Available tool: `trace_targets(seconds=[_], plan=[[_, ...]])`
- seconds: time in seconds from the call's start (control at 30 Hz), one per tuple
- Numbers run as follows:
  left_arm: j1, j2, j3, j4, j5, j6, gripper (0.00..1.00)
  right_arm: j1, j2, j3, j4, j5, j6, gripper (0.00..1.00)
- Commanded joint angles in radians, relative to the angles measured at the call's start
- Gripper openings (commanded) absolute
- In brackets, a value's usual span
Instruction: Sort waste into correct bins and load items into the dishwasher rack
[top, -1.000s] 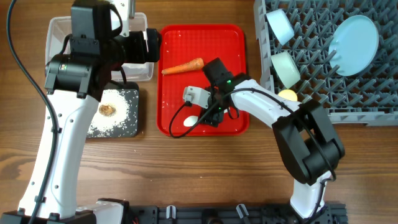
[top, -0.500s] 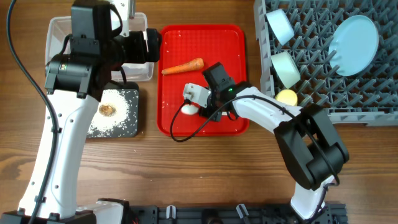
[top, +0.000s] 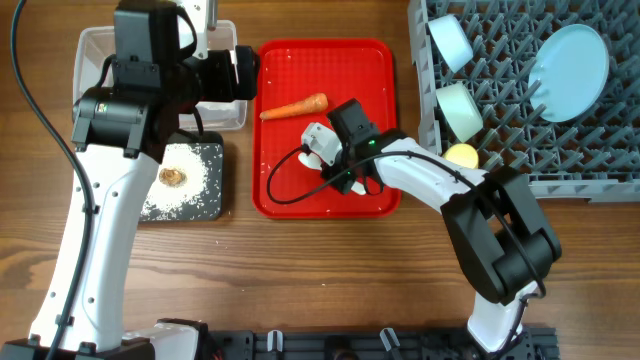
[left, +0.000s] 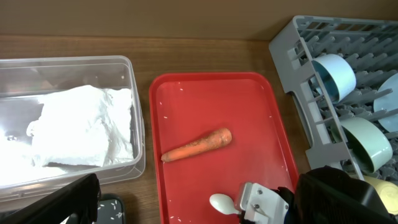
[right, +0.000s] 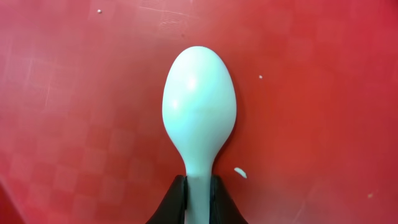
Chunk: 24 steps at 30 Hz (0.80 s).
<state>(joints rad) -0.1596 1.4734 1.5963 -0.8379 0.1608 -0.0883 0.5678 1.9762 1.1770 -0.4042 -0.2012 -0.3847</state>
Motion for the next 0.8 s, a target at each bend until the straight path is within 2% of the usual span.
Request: trace_targets(seconds=[0.0,0.23,0.43,0.53,0.57,0.63,0.67,0.77], plan=[[0.005,0.002,0.001,0.002,-0.002,-0.006,1.00,-0.004,0.113,-0.045,-0.127,0.069,0.148,0.04],[0.005,0.002,0.001,0.002,-0.002,-0.006,1.00,-0.006,0.108,0.203,-0.393,0.063,0.203,0.04],[0.005,0.002,0.001,0.002,-0.002,-0.006,1.00,-0.030,0.094,0.387,-0.493,0.066,0.279,0.04],[0.005,0.002,0.001,0.002,-0.002,-0.006,1.00,-0.040,0.087,0.417,-0.502,0.066,0.251,0.05],[0.005,0.002,0.001,0.002,-0.002,-0.006,1.00,-0.040,0.087,0.415,-0.509,0.066,0.235,0.13],[0.005,0.002,0.001,0.002,-0.002,-0.006,1.00,-0.040,0.089,0.401,-0.528,0.065,0.228,0.39],[0.005,0.002,0.001,0.002,-0.002,-0.006,1.00,-0.038,0.089,0.377,-0.537,0.046,0.232,0.45],[0.005,0.002,0.001,0.002,-0.002,-0.006,1.00,-0.037,0.093,0.308,-0.537,-0.017,0.239,0.55]])
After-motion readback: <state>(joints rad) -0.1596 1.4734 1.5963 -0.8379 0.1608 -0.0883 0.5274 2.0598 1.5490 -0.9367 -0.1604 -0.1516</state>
